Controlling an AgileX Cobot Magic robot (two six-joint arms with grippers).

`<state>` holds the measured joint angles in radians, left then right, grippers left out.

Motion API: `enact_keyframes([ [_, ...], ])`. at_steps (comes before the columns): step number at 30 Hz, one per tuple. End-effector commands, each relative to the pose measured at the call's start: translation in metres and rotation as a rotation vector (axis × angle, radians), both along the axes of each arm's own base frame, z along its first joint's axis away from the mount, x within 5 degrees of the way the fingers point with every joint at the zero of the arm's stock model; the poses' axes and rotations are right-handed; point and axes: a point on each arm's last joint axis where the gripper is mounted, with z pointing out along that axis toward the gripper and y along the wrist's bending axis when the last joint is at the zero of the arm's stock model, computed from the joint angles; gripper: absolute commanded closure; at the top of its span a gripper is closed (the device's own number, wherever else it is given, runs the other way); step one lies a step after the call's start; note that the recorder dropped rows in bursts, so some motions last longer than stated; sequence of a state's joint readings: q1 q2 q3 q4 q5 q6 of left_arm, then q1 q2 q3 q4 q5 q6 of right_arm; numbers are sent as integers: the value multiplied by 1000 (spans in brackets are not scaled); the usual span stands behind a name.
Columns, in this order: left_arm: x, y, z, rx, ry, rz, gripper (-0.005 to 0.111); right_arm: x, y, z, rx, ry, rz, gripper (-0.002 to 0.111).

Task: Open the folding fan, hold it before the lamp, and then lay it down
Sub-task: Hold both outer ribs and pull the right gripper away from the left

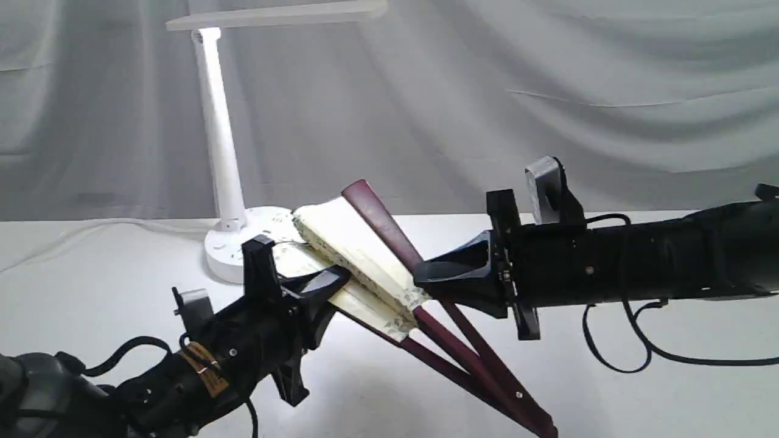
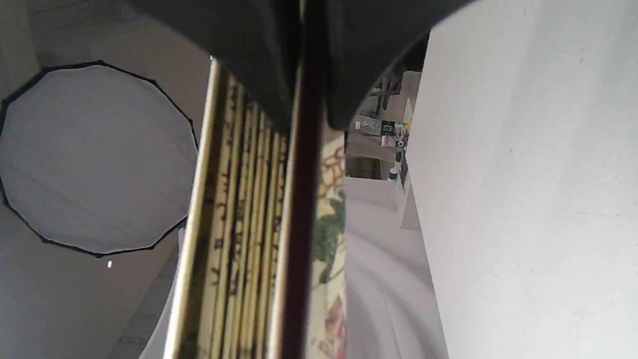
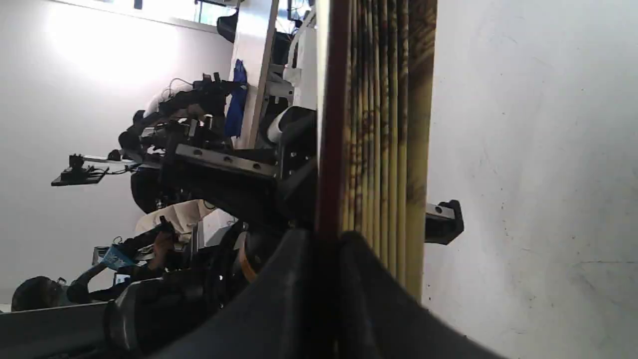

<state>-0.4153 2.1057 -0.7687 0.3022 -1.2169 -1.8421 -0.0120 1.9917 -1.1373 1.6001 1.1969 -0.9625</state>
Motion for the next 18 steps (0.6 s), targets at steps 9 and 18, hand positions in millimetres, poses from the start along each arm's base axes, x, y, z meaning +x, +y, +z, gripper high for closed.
enact_keyframes([
  [9, -2, -5, 0, -22, 15, -46, 107, 3, -1, 4, 9, -23, -44, 108],
  [18, -1, -4, 1, -29, 18, -25, 107, 12, -6, 2, -8, -17, -157, 108],
])
